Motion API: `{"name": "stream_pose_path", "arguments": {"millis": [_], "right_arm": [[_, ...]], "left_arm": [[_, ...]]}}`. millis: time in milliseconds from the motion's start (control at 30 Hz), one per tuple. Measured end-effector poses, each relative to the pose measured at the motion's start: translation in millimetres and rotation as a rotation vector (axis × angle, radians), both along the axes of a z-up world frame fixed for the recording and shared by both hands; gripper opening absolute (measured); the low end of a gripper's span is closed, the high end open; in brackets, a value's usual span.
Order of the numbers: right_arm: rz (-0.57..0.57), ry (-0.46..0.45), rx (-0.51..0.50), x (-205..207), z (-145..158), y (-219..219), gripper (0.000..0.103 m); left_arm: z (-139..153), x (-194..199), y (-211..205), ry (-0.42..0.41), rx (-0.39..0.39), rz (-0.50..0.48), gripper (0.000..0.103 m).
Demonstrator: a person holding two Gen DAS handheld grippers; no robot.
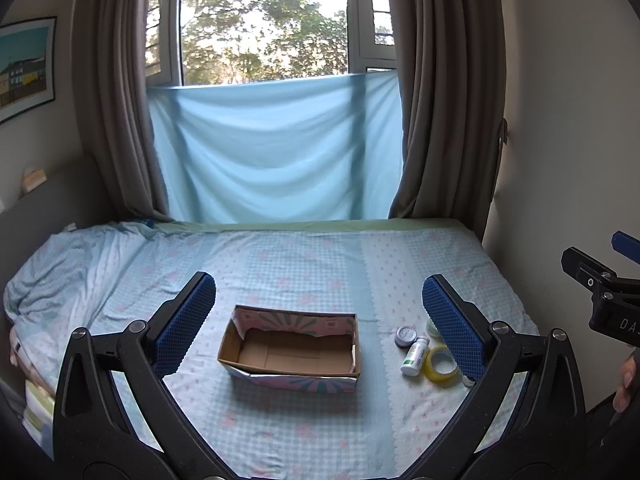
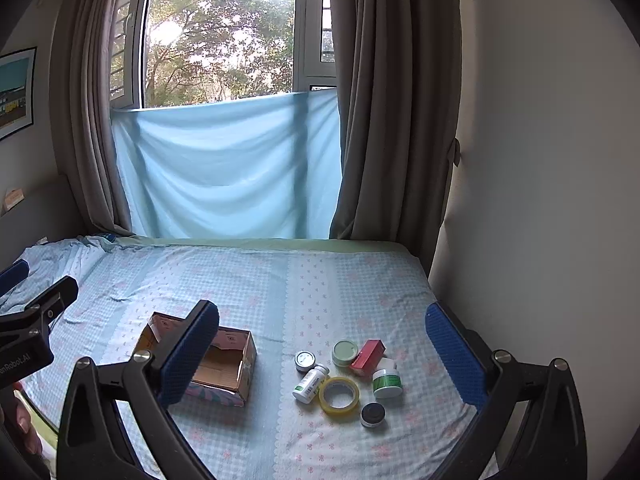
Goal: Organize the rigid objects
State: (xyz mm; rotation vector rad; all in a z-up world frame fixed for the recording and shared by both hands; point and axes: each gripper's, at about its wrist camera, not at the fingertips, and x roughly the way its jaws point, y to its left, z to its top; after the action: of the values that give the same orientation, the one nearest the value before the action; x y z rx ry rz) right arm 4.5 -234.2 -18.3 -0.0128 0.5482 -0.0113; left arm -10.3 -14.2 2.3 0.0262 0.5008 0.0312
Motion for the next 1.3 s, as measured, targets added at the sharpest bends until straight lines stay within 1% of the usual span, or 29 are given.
{"name": "stream_pose_path", "arguments": {"millis": [433,1000,1300], "right_arm": [[0.003,0.004,0.001,-2.0,-0.6,3.9,0.103],[0.002,0.011,-0.001,-0.5,2.1,5.7,0.103],[-0.004,0.020,0.003,5.9,4.1,8.9,0.103]], "left_arm": [[-0.9,0.2,-4.0,0.001,0.008,0.007,0.103],[-0.6,3.3,1.8,0.004,0.006,0.006,0.103],[-1.7,18.1,5.3,0.025,0.008,-0.019,0.103]]}}
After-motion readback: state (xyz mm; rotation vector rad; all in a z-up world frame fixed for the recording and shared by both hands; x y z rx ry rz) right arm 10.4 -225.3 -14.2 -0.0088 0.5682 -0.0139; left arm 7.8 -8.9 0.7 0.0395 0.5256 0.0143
